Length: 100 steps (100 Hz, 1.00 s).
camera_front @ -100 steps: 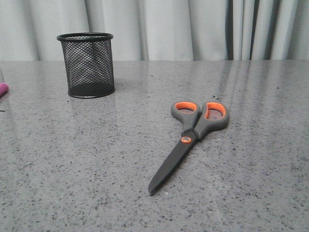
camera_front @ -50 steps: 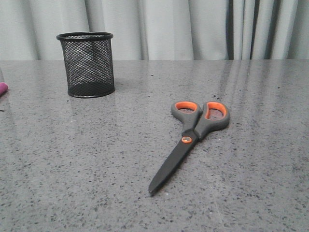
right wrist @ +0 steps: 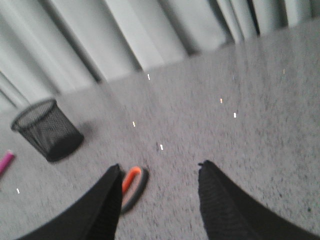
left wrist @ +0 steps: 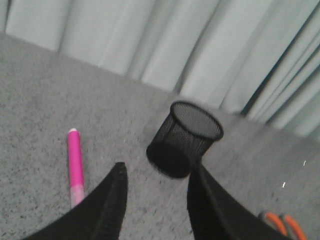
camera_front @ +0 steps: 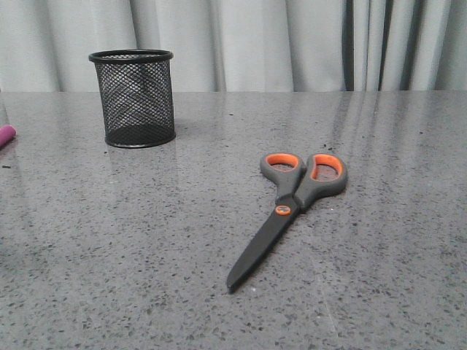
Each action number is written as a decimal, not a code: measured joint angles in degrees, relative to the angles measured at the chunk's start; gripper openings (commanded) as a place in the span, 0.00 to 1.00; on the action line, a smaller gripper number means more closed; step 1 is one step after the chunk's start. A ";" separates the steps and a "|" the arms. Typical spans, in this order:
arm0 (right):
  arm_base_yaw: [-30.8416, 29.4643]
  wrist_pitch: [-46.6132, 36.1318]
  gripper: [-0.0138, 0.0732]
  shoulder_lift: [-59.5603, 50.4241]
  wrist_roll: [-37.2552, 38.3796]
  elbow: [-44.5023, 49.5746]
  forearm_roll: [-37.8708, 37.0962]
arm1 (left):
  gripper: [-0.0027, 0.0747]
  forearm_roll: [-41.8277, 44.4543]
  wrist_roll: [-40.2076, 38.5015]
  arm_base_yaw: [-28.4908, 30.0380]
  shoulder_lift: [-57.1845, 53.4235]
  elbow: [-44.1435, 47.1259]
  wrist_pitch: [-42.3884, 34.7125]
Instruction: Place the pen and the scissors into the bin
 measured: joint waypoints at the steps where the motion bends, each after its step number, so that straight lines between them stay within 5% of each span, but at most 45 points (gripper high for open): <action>1: 0.00 0.22 0.55 0.36 -0.15 -0.43 0.00 | 0.39 0.37 0.00 0.00 0.95 -0.67 0.61; 48: 0.00 4.41 0.55 5.78 -1.19 -2.82 -0.32 | 0.46 20.31 -11.74 0.06 51.87 -38.07 30.87; 70: 0.00 4.44 0.55 5.78 -1.19 -2.86 -0.32 | 0.46 21.26 -12.44 0.06 63.33 -45.70 33.44; 100: 0.00 4.44 0.55 5.78 -1.19 -2.86 -0.32 | 0.46 29.01 -15.02 0.06 65.05 -46.56 33.00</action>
